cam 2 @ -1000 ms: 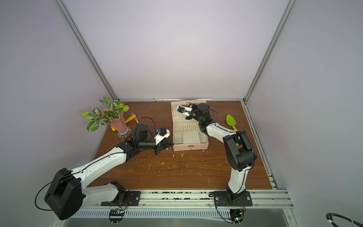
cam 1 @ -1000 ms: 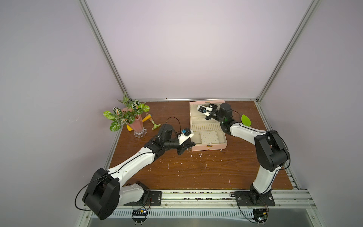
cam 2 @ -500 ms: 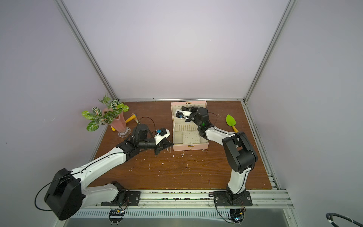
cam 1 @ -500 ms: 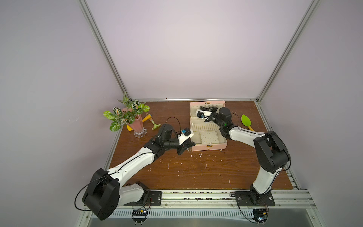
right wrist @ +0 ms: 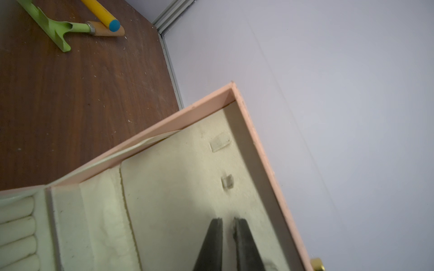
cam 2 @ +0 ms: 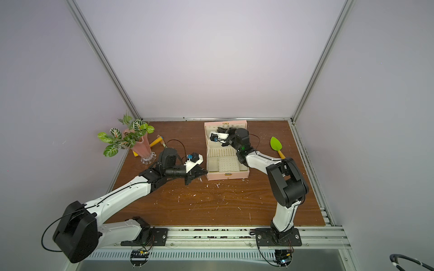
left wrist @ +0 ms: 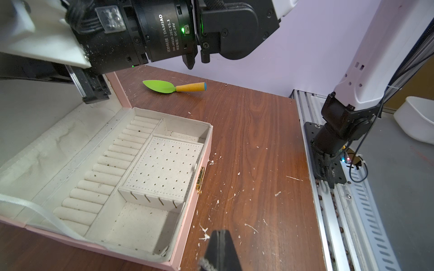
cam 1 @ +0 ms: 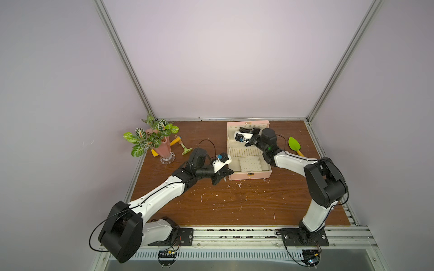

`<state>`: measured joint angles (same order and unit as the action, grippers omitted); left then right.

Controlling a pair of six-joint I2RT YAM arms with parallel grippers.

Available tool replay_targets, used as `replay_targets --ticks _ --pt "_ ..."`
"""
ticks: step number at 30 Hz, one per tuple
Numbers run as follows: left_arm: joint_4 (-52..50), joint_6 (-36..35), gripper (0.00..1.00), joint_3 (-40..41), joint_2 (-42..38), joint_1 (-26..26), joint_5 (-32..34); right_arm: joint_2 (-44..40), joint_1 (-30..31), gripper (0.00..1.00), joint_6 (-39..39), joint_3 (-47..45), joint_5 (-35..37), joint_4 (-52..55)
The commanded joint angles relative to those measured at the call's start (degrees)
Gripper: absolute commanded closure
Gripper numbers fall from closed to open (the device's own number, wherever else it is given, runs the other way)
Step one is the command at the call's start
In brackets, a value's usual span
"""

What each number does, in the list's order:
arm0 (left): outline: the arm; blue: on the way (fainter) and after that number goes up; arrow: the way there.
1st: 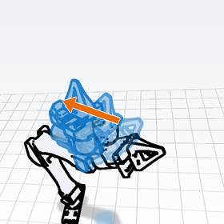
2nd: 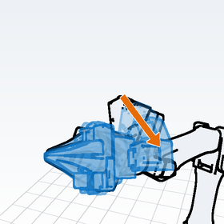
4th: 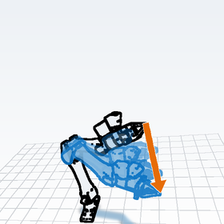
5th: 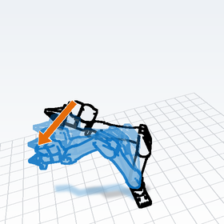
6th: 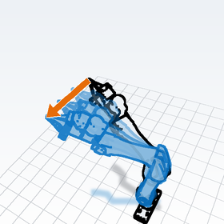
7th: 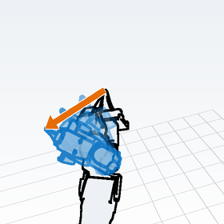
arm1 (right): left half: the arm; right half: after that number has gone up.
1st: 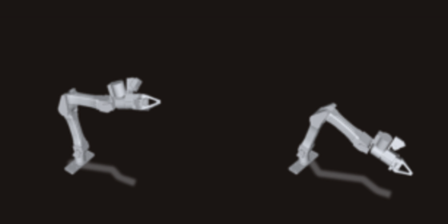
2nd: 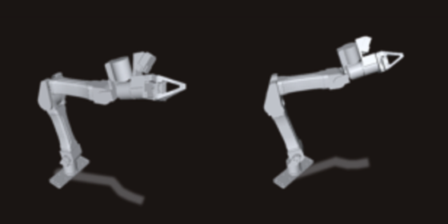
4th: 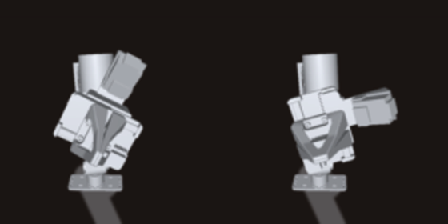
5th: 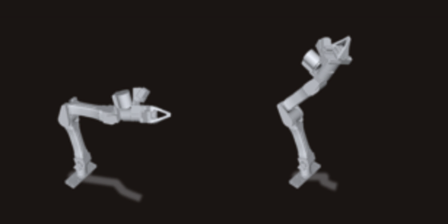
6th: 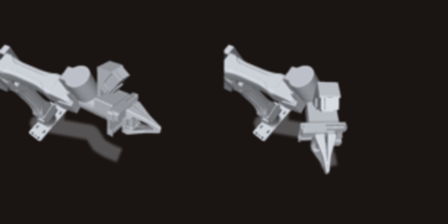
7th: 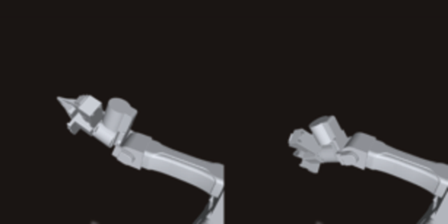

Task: Put jewelry chain into jewelry box
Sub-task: Open the fastener on the jewelry box.

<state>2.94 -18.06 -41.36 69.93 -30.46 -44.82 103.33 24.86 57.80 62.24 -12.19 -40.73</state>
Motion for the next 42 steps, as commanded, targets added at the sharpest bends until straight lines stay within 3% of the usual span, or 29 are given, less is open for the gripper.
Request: replay_targets --ticks 1,19,36,42 --pt "-0.4 -0.6 1.00 -0.6 -1.0 0.7 -1.3 0.0 0.2 0.85 0.6 -1.1 -1.0 8.8" --pt "-0.5 -0.6 1.00 -0.6 -1.2 0.7 -1.2 1.1 0.4 0.90 1.8 -0.8 -0.1 10.4" --pt "-0.2 -0.7 1.00 -0.4 -1.4 0.8 -1.4 3.5 2.9 0.92 9.6 -5.2 8.5 3.4" --pt "-0.5 -0.6 1.00 -0.7 -1.3 1.0 -1.4 -0.6 3.0 0.88 4.1 -6.9 5.1 -1.2"
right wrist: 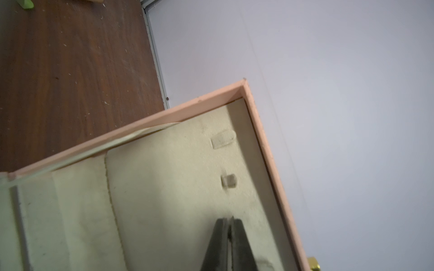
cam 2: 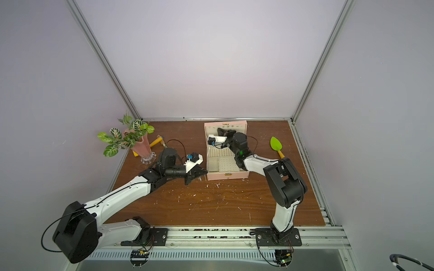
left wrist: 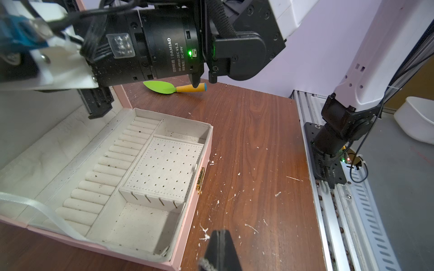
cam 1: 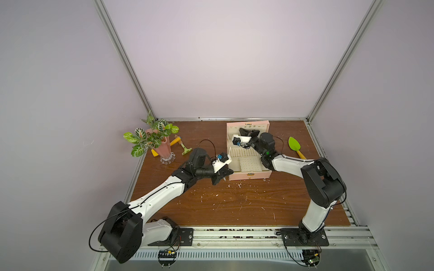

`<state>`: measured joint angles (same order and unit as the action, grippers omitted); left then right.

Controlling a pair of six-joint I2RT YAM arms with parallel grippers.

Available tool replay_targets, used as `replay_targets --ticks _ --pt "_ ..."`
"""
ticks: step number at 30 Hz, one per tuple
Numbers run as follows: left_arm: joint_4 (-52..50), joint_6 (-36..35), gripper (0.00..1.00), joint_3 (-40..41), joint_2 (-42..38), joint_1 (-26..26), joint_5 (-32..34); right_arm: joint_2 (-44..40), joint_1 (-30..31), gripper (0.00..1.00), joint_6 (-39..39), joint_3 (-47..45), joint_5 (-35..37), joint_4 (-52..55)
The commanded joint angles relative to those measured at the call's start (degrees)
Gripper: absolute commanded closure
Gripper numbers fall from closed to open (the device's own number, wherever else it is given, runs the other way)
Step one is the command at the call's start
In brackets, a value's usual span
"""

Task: Put jewelry chain into jewelry box
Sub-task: Open the fastener on the jewelry box.

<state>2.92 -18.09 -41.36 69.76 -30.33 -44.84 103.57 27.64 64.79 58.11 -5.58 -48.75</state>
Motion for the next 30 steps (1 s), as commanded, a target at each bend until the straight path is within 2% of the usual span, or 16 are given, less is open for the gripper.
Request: replay_targets --ticks 1,3,4,5,8,12,18,23,27,30 --pt "-0.6 -0.5 1.00 -0.9 -1.0 0.9 -1.4 -2.0 0.2 0.86 -4.4 -2.8 -2.3 6.1" --pt "-1.0 -0.5 1.00 -1.6 -0.7 0.9 -1.3 -4.5 0.2 0.79 -7.7 -2.8 -3.9 5.0" --pt "-1.4 -0.5 1.00 -2.0 -0.5 0.9 -1.3 -5.8 0.2 0.73 -9.5 -3.0 -4.4 4.5" --pt "-1.8 -0.5 1.00 -2.5 -0.2 0.9 -0.9 -7.6 0.2 0.64 -12.1 -3.5 -5.1 3.4" --pt "-2.9 -0.4 1.00 -4.0 0.7 0.9 -0.5 -11.8 0.1 0.47 -18.2 -6.2 -6.6 -0.1" --pt "-3.8 -0.5 1.00 -5.7 1.3 0.9 -0.7 -18.7 0.1 0.33 -27.1 -12.6 -7.8 -4.4" --pt "-4.7 -0.6 1.00 -8.2 2.3 0.9 -1.3 -31.7 0.1 0.27 -41.7 -24.6 -8.9 -6.9" --pt "-4.3 0.2 1.00 -10.5 3.9 0.7 -2.2 -42.9 0.1 0.23 -55.4 -34.5 -13.1 -7.7" --pt "-4.6 0.4 1.00 -12.9 5.9 0.1 -2.6 -48.3 0.2 0.24 -65.7 -40.2 -15.3 -7.6" --pt "-4.8 0.5 1.00 -14.8 7.4 -1.1 -2.5 -49.4 0.5 0.26 -72.4 -42.8 -16.9 -8.9"
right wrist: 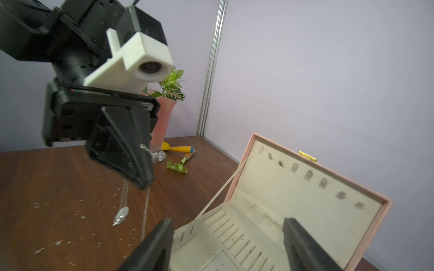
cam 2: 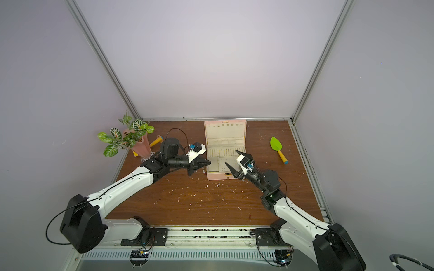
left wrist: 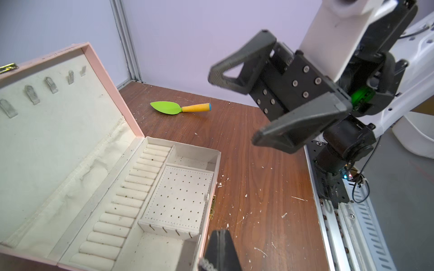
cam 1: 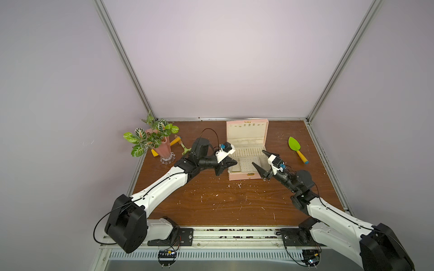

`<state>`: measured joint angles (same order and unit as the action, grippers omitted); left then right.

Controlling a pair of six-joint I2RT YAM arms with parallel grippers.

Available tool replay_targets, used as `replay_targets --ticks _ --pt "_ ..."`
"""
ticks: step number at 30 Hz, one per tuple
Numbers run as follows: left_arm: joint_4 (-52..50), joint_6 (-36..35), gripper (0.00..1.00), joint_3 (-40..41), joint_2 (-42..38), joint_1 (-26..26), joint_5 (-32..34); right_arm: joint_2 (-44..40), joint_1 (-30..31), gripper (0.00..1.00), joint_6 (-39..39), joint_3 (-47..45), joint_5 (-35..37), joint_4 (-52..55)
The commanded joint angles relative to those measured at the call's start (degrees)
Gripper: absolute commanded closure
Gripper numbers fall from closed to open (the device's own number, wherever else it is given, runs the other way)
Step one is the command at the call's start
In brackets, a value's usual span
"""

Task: Put jewelry chain into jewelry box
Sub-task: Open the fastener on the jewelry box, then hang the necklace on the jewelry box clasp.

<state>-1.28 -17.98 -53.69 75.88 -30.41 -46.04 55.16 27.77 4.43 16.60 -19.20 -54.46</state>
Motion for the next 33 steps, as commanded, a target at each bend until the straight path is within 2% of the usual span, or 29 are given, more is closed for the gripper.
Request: replay_targets --ticks 1,3,8,11,19,26,33 --pt "-0.6 0.3 1.00 -3.2 2.0 -1.6 -1.1 -0.6 0.6 0.27 -14.2 -2.1 -4.1 -4.7" --pt "-0.8 0.1 1.00 -5.0 3.6 -2.9 -0.9 1.1 2.1 0.31 -18.0 -3.5 -4.4 -8.1" --pt "-1.9 -0.1 0.99 -9.4 7.7 -4.8 -0.9 6.7 6.1 0.35 -18.8 -3.3 -2.0 -12.2" --pt "-2.3 -0.1 0.99 -11.1 9.5 -5.2 -1.2 11.2 6.6 0.41 -19.9 -2.5 -0.7 -16.1" --pt "-2.6 -0.1 0.99 -13.7 12.2 -5.5 -2.0 24.2 6.6 0.54 -20.1 1.4 -2.7 -26.0" --pt "-4.0 -1.0 0.99 -15.2 14.1 -5.4 -2.0 31.2 6.6 0.57 -17.7 5.1 -1.2 -29.4" --pt "-4.4 -1.7 0.99 -16.5 15.5 -5.5 -2.5 34.3 6.5 0.62 -15.6 7.1 0.5 -30.4"
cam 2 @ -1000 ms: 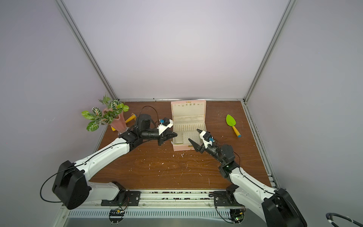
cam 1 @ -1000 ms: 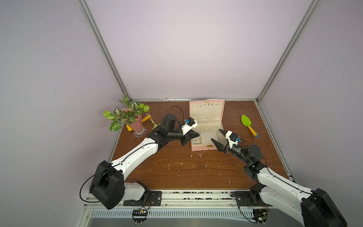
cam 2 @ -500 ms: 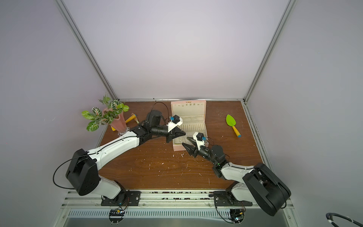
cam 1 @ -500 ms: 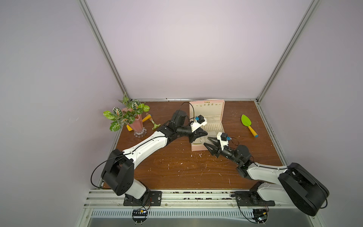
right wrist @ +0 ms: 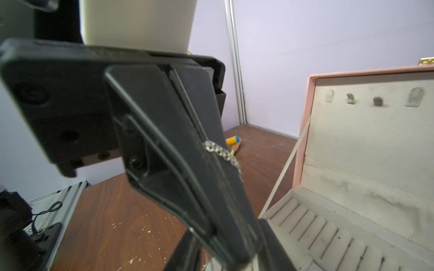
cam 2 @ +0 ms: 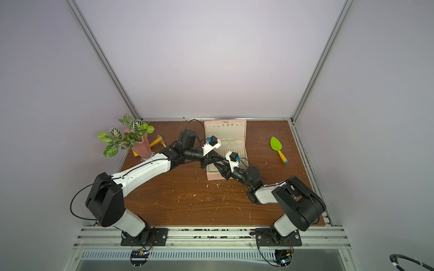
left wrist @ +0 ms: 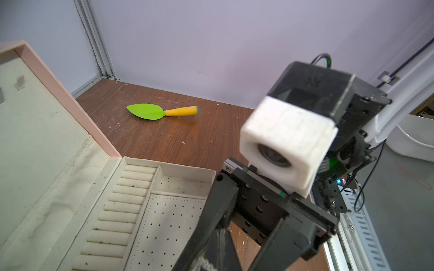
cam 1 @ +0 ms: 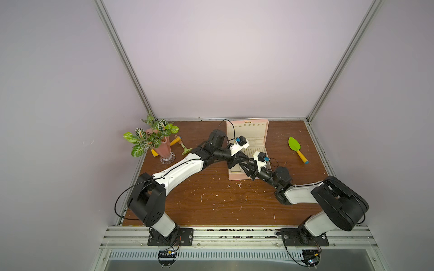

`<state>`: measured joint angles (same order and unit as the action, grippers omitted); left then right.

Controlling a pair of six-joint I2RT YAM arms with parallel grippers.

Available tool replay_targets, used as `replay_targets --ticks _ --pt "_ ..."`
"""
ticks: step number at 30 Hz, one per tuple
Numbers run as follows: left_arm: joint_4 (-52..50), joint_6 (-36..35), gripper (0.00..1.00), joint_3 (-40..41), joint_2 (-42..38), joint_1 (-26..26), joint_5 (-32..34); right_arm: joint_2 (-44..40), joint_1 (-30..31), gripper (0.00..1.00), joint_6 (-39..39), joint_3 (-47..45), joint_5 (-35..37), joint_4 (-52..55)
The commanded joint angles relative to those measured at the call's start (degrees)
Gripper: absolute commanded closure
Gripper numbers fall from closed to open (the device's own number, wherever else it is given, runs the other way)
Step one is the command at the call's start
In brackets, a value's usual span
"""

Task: Put jewelry chain into jewelry box
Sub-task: Hang the necklace on the jewelry box clasp.

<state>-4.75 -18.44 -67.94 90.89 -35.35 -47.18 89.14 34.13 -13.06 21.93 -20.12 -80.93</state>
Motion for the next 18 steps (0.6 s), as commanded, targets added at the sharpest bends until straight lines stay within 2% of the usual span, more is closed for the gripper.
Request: replay_targets --ticks 1,6,12,18 --pt "-1.0 -1.3 0.99 -2.4 0.7 -0.5 -1.4 0.5 0.1 0.62 2.1 1.9 1.6 -4.0" --pt "-0.9 -1.5 0.99 -2.8 1.0 -0.5 -0.7 0.5 -0.2 0.56 2.6 1.3 1.6 -4.3" --pt "0.0 -1.3 0.99 -2.9 0.9 -0.5 -0.2 -3.1 -0.4 0.50 2.8 -2.1 4.8 -4.1" --pt "0.4 -1.1 0.99 -2.9 0.8 -0.5 -0.3 -7.5 -0.4 0.50 3.5 -4.7 7.2 -1.9"
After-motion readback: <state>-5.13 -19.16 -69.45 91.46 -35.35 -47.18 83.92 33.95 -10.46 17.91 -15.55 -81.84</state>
